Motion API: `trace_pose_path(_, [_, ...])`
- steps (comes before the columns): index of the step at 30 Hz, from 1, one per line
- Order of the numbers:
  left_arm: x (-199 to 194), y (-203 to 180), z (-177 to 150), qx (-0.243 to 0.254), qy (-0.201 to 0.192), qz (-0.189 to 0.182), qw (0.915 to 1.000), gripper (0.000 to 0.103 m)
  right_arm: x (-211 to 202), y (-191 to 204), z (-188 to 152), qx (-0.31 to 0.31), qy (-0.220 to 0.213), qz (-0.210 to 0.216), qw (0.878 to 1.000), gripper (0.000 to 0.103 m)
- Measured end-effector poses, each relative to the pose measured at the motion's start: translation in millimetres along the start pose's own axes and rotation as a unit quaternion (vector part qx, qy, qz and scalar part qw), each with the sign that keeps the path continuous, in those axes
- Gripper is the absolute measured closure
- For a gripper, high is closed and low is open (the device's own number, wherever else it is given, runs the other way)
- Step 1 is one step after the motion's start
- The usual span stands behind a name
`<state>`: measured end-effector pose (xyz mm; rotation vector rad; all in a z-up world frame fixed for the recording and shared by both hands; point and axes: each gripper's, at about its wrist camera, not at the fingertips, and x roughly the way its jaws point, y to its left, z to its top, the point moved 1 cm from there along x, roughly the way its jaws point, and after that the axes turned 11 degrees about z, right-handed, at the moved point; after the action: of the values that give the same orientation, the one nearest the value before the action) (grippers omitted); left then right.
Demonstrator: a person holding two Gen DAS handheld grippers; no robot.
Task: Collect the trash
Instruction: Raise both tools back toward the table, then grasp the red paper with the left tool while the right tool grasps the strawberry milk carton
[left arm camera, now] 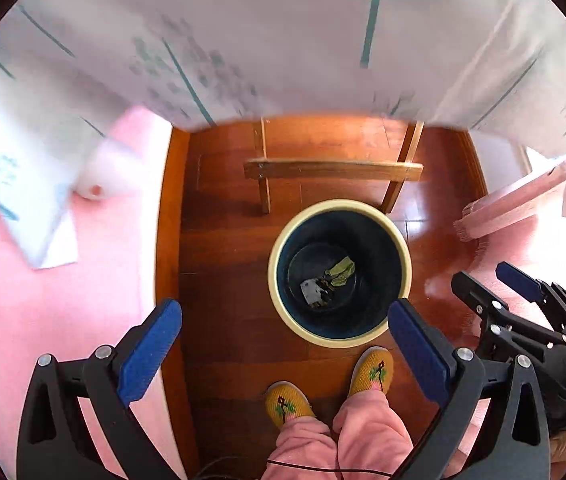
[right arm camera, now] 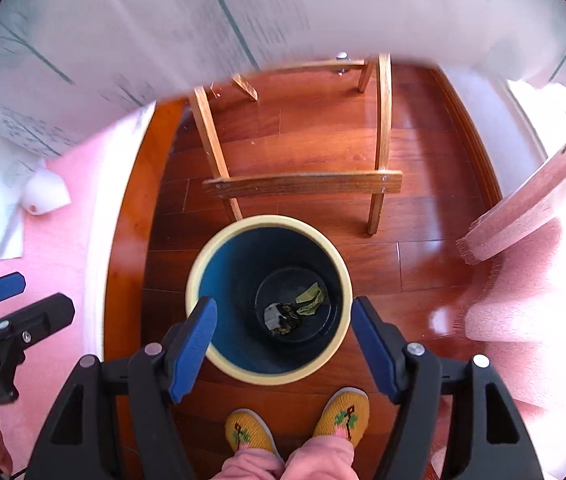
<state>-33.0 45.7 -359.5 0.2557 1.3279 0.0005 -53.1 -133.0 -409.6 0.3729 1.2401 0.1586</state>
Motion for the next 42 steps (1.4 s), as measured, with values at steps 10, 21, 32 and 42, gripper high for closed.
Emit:
trace_pose_path(10, [-169, 52, 13, -0.021, -0.087, -0.027, 0.9957, 0.001, -153, 86, 24, -0.067, -0.050, -0.035, 0.996, 0.033])
trace_pose_path(21, [-278, 70, 31, -0.021, -0.147, -0.106, 0.9833, 0.001, -276, 141, 53, -0.069, -0.143, -0.023, 0.987, 0.033])
trace_pose_path(32, [-324, 61, 79, -0.006, -0.204, -0.105, 0.9734, 0.001, -310, 133, 93, -0.034, -0.180, -0.045, 0.982, 0.033])
trace_pose_path(42, [-316, 18, 160, 0.030, -0.227, -0.070, 0.9710, 0.001, -295, 82, 171, -0.020, -0.190, -0.078, 0.979, 0.033])
